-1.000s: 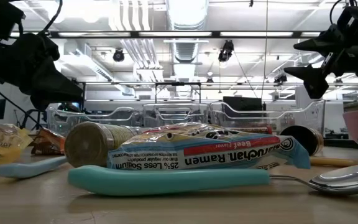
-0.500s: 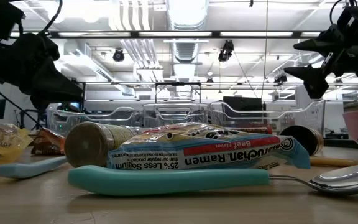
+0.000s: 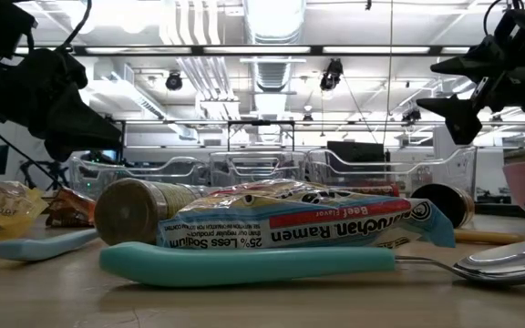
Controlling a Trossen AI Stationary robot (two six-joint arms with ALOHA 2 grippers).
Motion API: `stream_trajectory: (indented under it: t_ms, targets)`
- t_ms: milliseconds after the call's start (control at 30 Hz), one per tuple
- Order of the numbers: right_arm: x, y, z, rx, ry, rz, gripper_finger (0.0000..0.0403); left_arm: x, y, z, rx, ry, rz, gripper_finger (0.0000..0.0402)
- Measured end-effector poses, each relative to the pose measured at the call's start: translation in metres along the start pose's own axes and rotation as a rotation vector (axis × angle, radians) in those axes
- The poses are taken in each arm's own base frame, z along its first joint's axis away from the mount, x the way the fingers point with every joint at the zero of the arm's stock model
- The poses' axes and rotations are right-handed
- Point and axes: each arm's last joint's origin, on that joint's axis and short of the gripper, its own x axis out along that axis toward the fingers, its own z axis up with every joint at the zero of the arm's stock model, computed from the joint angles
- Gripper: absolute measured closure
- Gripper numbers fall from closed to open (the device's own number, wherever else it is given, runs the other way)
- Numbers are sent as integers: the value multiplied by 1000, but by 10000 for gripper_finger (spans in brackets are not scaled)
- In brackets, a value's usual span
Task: Pick & Place Food Item
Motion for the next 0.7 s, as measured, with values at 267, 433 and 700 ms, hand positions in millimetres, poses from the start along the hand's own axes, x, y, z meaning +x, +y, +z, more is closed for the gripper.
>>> stream_trajectory:
  t_ms: [267, 433, 700]
  targets:
    - [0, 0, 0, 0, 0, 0, 132, 0, -1, 2, -16, -24, -12, 239]
    - [0, 0, 0, 0, 0, 0, 132, -2, -8, 17, -140, -156, -90, 239]
    - [0, 0, 0, -3, 0, 0, 132, -6, -15, 32, -182, -284, -192, 239]
